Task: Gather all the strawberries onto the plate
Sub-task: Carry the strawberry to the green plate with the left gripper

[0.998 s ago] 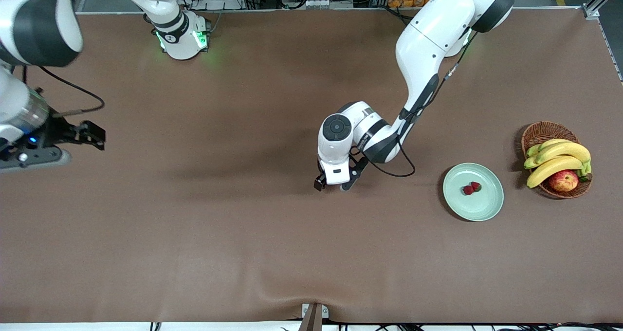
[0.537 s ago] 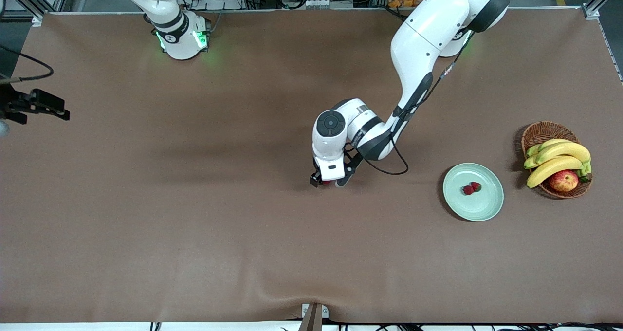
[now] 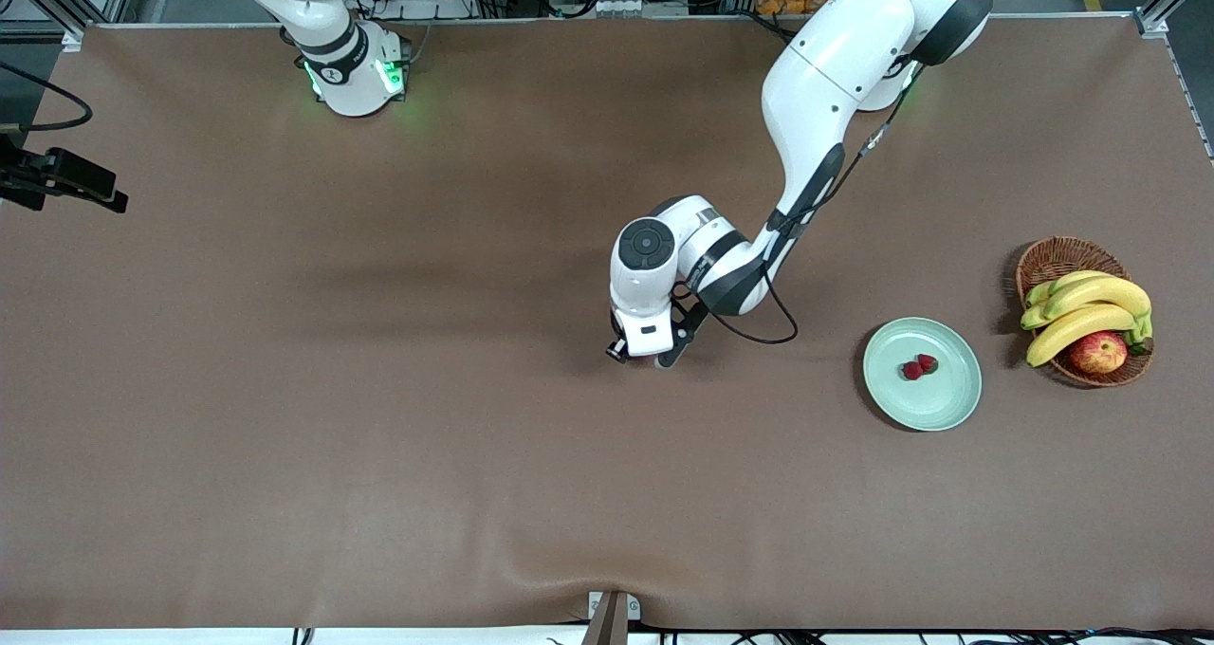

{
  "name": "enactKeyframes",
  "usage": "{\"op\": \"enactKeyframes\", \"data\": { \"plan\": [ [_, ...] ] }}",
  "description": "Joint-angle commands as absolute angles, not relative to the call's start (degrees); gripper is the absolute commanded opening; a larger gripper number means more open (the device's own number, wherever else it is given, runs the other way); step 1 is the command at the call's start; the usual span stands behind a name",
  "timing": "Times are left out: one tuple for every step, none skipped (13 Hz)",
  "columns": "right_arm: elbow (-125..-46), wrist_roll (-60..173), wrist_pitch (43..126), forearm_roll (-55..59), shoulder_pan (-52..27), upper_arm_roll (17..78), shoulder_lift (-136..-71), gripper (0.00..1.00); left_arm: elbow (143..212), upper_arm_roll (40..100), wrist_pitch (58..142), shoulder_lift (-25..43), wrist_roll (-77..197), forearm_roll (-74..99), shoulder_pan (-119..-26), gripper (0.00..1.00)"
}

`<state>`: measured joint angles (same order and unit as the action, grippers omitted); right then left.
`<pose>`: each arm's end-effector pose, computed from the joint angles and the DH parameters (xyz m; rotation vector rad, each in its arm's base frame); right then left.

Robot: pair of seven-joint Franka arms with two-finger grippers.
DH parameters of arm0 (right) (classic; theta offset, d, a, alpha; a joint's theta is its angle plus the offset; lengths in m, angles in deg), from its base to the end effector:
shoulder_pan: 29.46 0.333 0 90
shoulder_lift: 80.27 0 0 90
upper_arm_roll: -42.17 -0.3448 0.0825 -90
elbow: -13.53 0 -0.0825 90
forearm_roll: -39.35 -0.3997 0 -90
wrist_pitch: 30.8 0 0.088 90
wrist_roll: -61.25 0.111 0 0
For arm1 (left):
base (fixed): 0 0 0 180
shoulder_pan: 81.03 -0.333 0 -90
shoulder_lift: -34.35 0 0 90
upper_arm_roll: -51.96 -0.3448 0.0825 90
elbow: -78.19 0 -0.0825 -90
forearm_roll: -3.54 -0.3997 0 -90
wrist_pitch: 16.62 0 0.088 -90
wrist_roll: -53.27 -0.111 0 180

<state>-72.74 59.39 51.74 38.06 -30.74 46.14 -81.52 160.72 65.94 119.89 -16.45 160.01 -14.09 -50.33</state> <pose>0.5617 -0.0484 0.6575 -3.1112 0.0891 0.1330 0.5718 -0.5065 0.1805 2.7156 1.4192 0.0865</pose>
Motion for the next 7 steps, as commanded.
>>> {"op": "enactKeyframes", "data": {
  "plan": [
    [-70.8, 59.8, 51.3, 33.6, -32.7, 46.7, -81.8, 1.00, 158.8, 65.2, 120.5, -17.4, 159.9, -14.9, -50.0, 0.00],
    [-70.7, 59.8, 51.5, 31.8, -33.2, 46.7, -81.9, 1.00, 158.8, 65.2, 120.5, -17.0, 159.1, -14.9, -50.4, 0.00],
    [-70.7, 59.8, 51.6, 31.8, -32.9, 46.5, -81.9, 1.00, 158.8, 65.1, 120.4, -16.2, 158.2, -15.0, -50.6, 0.00],
    [-70.7, 59.8, 51.6, 32.0, -32.8, 46.4, -81.9, 1.00, 158.8, 65.1, 120.1, -15.3, 157.1, -15.0, -51.5, 0.00],
    [-70.7, 59.8, 52.1, 32.1, -32.8, 46.4, -81.9, 1.00, 158.8, 65.2, 120.0, -14.0, 155.3, -15.2, -53.0, 0.00],
    [-70.6, 59.8, 52.5, 32.2, -33.0, 46.5, -81.8, 1.00, 159.2, 65.7, 119.8, -12.9, 153.5, -14.9, -54.9, 0.00],
    [-70.3, 59.8, 52.8, 32.3, -33.1, 46.5, -81.9, 1.00, 159.7, 66.4, 119.3, -11.5, 151.7, -14.6, -57.2, 0.00]
  ]
}}
